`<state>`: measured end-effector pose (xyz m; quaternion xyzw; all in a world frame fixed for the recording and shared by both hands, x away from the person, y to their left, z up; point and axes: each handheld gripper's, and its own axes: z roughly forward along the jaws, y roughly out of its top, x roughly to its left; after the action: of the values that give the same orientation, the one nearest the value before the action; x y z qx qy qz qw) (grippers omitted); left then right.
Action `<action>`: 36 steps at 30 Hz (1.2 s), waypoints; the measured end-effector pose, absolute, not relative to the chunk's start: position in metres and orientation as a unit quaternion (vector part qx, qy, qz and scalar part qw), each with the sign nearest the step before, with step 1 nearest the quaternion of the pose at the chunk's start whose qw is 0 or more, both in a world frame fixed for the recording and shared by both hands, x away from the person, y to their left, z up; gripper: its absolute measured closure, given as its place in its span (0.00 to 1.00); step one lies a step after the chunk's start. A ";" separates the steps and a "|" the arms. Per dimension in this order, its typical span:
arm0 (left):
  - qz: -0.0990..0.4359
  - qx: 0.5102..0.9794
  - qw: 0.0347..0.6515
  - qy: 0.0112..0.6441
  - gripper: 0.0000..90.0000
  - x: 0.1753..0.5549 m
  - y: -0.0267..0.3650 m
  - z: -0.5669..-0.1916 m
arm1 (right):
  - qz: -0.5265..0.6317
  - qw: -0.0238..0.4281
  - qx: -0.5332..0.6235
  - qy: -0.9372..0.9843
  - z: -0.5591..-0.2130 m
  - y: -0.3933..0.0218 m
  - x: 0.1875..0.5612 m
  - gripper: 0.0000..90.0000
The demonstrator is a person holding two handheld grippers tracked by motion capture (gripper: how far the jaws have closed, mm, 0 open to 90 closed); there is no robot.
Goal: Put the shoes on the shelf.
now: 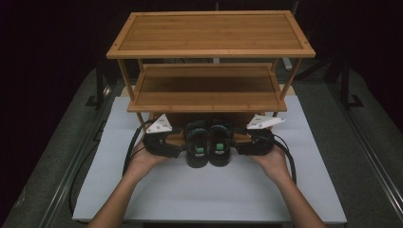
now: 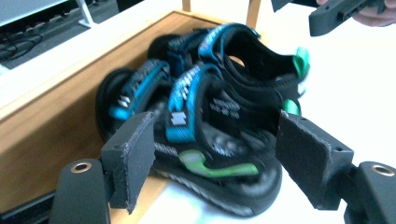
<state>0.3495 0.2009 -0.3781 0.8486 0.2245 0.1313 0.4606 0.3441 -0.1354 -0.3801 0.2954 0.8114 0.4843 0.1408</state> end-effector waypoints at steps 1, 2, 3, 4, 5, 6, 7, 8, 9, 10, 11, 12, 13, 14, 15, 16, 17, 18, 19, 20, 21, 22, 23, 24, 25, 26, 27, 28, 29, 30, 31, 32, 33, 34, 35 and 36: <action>0.132 0.849 0.460 0.224 0.31 0.346 0.203 -0.380 | 0.482 0.141 0.296 0.812 -0.381 -0.138 0.341 0.44; 0.133 0.849 0.460 0.225 0.31 0.343 0.204 -0.381 | 0.479 0.139 0.297 0.814 -0.382 -0.141 0.338 0.43; 0.133 0.849 0.458 0.226 0.31 0.338 0.206 -0.384 | 0.477 0.139 0.300 0.814 -0.382 -0.143 0.337 0.43; 0.134 0.850 0.457 0.226 0.31 0.336 0.207 -0.385 | 0.473 0.140 0.304 0.815 -0.385 -0.146 0.333 0.42; 0.131 0.851 0.455 0.228 0.30 0.333 0.208 -0.388 | 0.472 0.138 0.306 0.815 -0.387 -0.148 0.332 0.42; 0.129 0.853 0.451 0.231 0.29 0.330 0.208 -0.393 | 0.468 0.133 0.313 0.816 -0.390 -0.149 0.330 0.40; 0.127 0.855 0.446 0.234 0.28 0.329 0.209 -0.398 | 0.461 0.132 0.316 0.818 -0.395 -0.150 0.329 0.39; 0.126 0.855 0.444 0.236 0.27 0.328 0.208 -0.401 | 0.456 0.131 0.321 0.820 -0.399 -0.149 0.328 0.38; 0.121 0.857 0.439 0.241 0.26 0.327 0.207 -0.407 | 0.454 0.130 0.322 0.821 -0.402 -0.149 0.328 0.37; 0.121 0.861 0.431 0.242 0.25 0.327 0.206 -0.412 | 0.444 0.122 0.325 0.826 -0.408 -0.147 0.328 0.36; 0.124 0.864 0.422 0.244 0.23 0.327 0.203 -0.417 | 0.436 0.119 0.327 0.830 -0.413 -0.144 0.328 0.36; 0.125 0.869 0.413 0.244 0.23 0.327 0.201 -0.421 | 0.430 0.124 0.326 0.832 -0.417 -0.142 0.328 0.36; 0.123 0.874 0.403 0.241 0.22 0.328 0.198 -0.424 | 0.427 0.122 0.330 0.833 -0.422 -0.140 0.328 0.36; 0.124 0.879 0.393 0.239 0.21 0.329 0.196 -0.427 | 0.420 0.116 0.332 0.837 -0.426 -0.138 0.328 0.34; 0.120 0.881 0.390 0.238 0.21 0.329 0.193 -0.430 | 0.410 0.114 0.331 0.842 -0.430 -0.135 0.329 0.34; 0.117 0.883 0.388 0.237 0.21 0.330 0.190 -0.433 | 0.407 0.109 0.331 0.844 -0.433 -0.133 0.329 0.33; 0.117 0.886 0.383 0.235 0.21 0.330 0.188 -0.435 | 0.405 0.105 0.331 0.846 -0.435 -0.130 0.329 0.33; 0.120 0.886 0.381 0.236 0.21 0.331 0.186 -0.437 | 0.401 0.109 0.327 0.849 -0.437 -0.128 0.330 0.33; 0.121 0.888 0.377 0.234 0.21 0.331 0.184 -0.439 | 0.401 0.106 0.328 0.849 -0.438 -0.126 0.330 0.33; 0.124 0.890 0.372 0.233 0.20 0.332 0.182 -0.440 | 0.402 0.103 0.328 0.848 -0.439 -0.124 0.331 0.33; 0.127 0.892 0.366 0.234 0.20 0.332 0.180 -0.443 | 0.400 0.106 0.329 0.849 -0.440 -0.122 0.331 0.32; 0.129 0.893 0.363 0.234 0.20 0.332 0.178 -0.445 | 0.397 0.105 0.333 0.849 -0.442 -0.119 0.330 0.31; 0.130 0.893 0.361 0.234 0.20 0.332 0.176 -0.447 | 0.393 0.106 0.333 0.851 -0.443 -0.117 0.330 0.31; 0.131 0.895 0.358 0.233 0.20 0.332 0.175 -0.448 | 0.390 0.105 0.334 0.851 -0.445 -0.115 0.330 0.30; 0.131 0.895 0.358 0.233 0.20 0.331 0.173 -0.449 | 0.388 0.104 0.335 0.852 -0.446 -0.113 0.329 0.30; 0.134 0.894 0.357 0.234 0.20 0.331 0.173 -0.449 | 0.386 0.105 0.333 0.854 -0.446 -0.111 0.329 0.29; 0.135 0.895 0.355 0.235 0.20 0.331 0.172 -0.449 | 0.381 0.106 0.331 0.857 -0.447 -0.109 0.329 0.29; 0.135 0.895 0.355 0.235 0.20 0.331 0.172 -0.449 | 0.374 0.107 0.327 0.861 -0.449 -0.106 0.327 0.27; 0.135 0.894 0.356 0.236 0.20 0.331 0.172 -0.449 | 0.368 0.110 0.326 0.864 -0.450 -0.103 0.327 0.26; 0.135 0.894 0.356 0.237 0.20 0.332 0.173 -0.449 | 0.361 0.119 0.324 0.866 -0.451 -0.101 0.326 0.27; 0.137 0.893 0.358 0.236 0.22 0.333 0.174 -0.448 | 0.360 0.120 0.323 0.867 -0.452 -0.101 0.327 0.27; 0.137 0.893 0.359 0.234 0.22 0.333 0.174 -0.448 | 0.362 0.116 0.324 0.867 -0.451 -0.101 0.328 0.27; 0.133 0.892 0.362 0.236 0.22 0.334 0.175 -0.447 | 0.366 0.114 0.322 0.866 -0.451 -0.102 0.329 0.27; 0.131 0.891 0.366 0.236 0.22 0.335 0.175 -0.447 | 0.369 0.114 0.325 0.863 -0.450 -0.103 0.330 0.27; 0.131 0.890 0.370 0.234 0.22 0.335 0.176 -0.444 | 0.373 0.113 0.327 0.861 -0.448 -0.104 0.331 0.27; 0.132 0.889 0.373 0.232 0.22 0.336 0.177 -0.443 | 0.380 0.116 0.324 0.859 -0.446 -0.106 0.332 0.29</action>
<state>0.3360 0.1767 -0.4428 0.8888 0.2316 0.1323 0.3727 0.3318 -0.1058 -0.4456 0.3244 0.8585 0.3798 0.1158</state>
